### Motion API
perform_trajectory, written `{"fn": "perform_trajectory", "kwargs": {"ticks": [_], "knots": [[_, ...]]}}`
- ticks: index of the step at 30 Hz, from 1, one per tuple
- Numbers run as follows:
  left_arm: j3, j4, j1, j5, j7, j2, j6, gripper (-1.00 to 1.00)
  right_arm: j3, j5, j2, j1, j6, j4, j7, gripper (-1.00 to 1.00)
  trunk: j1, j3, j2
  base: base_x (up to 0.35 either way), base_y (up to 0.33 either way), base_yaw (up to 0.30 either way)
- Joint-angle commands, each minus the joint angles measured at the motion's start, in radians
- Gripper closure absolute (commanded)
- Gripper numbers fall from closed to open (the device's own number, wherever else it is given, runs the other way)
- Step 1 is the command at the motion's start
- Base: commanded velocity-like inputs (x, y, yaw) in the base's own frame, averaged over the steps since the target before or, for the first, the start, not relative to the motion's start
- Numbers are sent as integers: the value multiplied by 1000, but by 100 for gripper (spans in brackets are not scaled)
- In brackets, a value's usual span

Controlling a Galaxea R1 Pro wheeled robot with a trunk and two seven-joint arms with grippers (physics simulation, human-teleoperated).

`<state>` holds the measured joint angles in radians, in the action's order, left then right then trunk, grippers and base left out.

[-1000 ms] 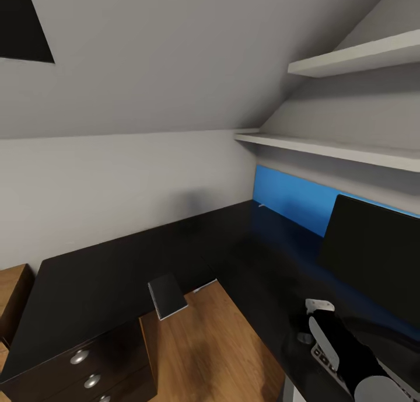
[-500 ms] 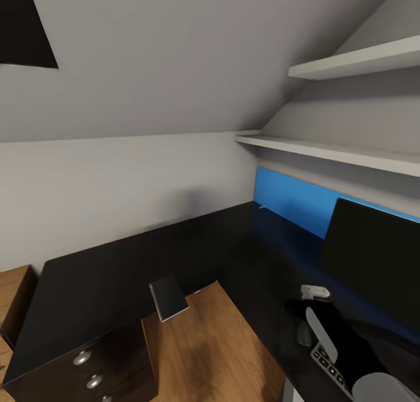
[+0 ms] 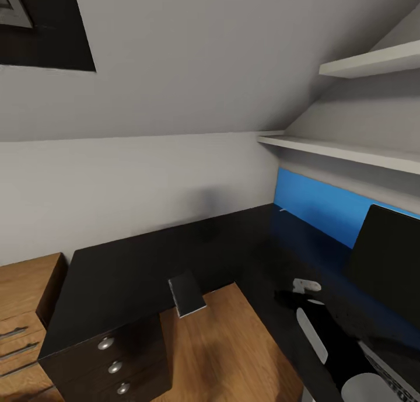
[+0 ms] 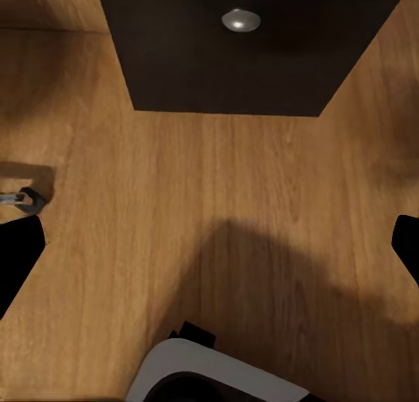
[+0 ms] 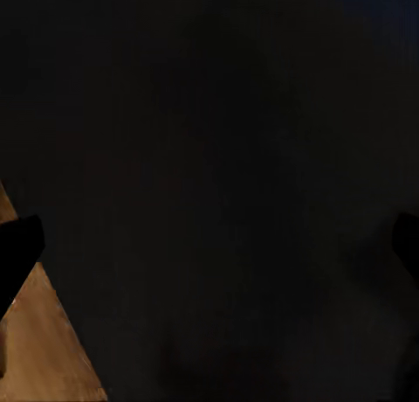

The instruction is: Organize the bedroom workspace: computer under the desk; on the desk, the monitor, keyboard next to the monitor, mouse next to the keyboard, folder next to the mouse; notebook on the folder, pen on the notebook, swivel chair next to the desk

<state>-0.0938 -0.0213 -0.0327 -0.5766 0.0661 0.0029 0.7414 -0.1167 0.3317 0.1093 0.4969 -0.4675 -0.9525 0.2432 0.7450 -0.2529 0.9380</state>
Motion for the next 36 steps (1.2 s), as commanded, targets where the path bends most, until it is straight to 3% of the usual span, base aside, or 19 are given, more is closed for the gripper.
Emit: {"fn": "perform_trajectory", "kwargs": {"ticks": [1,7,14,18,24,36], "knots": [[-7,1,-1,-11,6,0,3,-100,-7,11,0,0,9,-1,10,-100,0,-1,1,0,0,272],[-8,1,-1,-10,6,0,0,-100,-55,10,-5,-2,91,22,10,-100,0,-1,1,0,0,277],[-10,1,-1,-10,6,0,-1,-100,-143,11,-7,-2,217,73,11,-100,0,-2,1,0,0,281],[-9,1,-1,-9,6,0,-2,-100,-174,11,-30,-2,286,107,12,-100,0,-4,1,0,0,281],[-10,1,-1,-9,6,0,-4,-100,-186,9,-57,-2,338,142,12,-100,0,-6,1,0,0,282],[-11,1,-1,-8,7,0,-5,-100,-191,11,-70,-3,417,229,10,-100,0,-12,1,-105,0,282]]}}
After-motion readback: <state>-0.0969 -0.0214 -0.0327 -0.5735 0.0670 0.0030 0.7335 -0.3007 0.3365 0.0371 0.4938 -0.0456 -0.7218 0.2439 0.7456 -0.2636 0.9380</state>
